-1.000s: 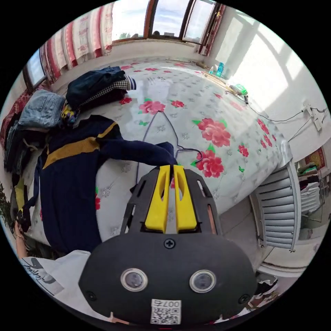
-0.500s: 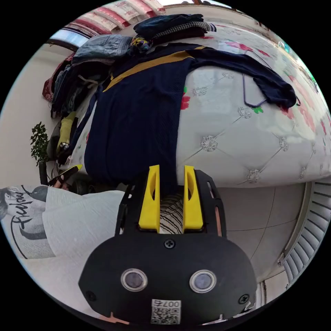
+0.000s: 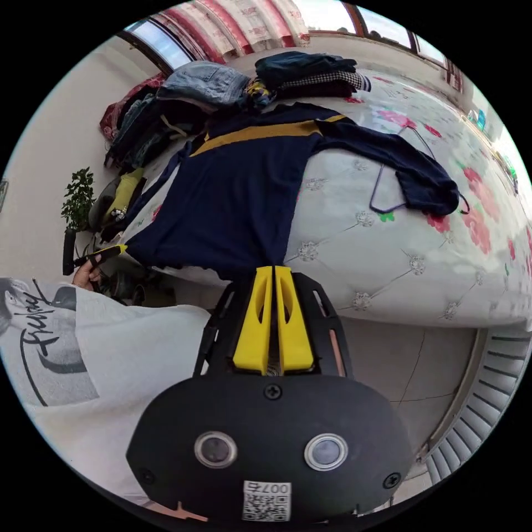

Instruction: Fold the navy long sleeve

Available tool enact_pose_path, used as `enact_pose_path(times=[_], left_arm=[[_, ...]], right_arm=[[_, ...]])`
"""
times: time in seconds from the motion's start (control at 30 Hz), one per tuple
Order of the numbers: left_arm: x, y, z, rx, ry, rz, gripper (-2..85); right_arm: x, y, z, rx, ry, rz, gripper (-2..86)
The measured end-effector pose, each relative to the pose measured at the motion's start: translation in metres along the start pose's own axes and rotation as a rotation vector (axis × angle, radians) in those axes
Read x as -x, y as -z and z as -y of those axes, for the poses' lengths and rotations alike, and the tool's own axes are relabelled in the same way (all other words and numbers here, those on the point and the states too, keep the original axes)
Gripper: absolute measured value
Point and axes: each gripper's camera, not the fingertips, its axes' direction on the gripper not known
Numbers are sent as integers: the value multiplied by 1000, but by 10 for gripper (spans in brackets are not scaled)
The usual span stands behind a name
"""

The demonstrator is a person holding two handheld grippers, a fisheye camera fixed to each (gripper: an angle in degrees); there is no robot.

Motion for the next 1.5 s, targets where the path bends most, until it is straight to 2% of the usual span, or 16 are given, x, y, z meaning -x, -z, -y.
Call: enact_pose_path(times=[0.07, 0.13, 0.23, 0.37, 0.5, 0.67, 0.9, 1.0, 1.07, 1.13, 1.23, 1.3, 1.43, 1.5], left_arm=[[6, 5, -9, -26, 43, -35, -9], [15, 5, -18, -33, 121, 13, -9], [25, -4, -27, -20, 206, -99, -9], [10, -4, -35, -24, 148, -14, -5], [18, -4, -51, -36, 210, 46, 20], [27, -11, -61, -27, 200, 16, 69], [21, -67, -32, 149, 72, 11, 94], [22, -72, -18, 238, 23, 82, 58], [30, -69, -16, 282, -8, 67, 19], [37, -61, -14, 288, -63, -48, 0], [60, -35, -1, 217, -37, -241, -8], [83, -8, 22, 79, 8, -393, -9], [110, 31, 89, -88, 20, -530, -10], [118, 71, 144, -224, 16, -606, -10]], right_arm=[[-21, 12, -13, -23, -49, 20, -1], [-39, 18, -21, -39, -87, -16, -1], [-64, 19, -25, -57, -156, 47, 0], [-71, 15, -33, -59, -106, 35, 11], [-95, 5, -49, -36, -97, 75, 37], [-114, -14, -55, 36, -101, 97, 65], [-118, -63, -29, 235, -118, 95, 50], [-122, -65, -21, 294, -110, 18, 26], [-126, -59, -19, 278, -107, 69, 13], [-130, -50, -17, 252, -111, 138, 6], [-141, -32, -8, 198, -147, 228, 2], [-155, -11, 10, 113, -196, 337, 0], [-172, 36, 65, -64, -205, 449, -2], [-173, 84, 115, -204, -171, 472, -2]])
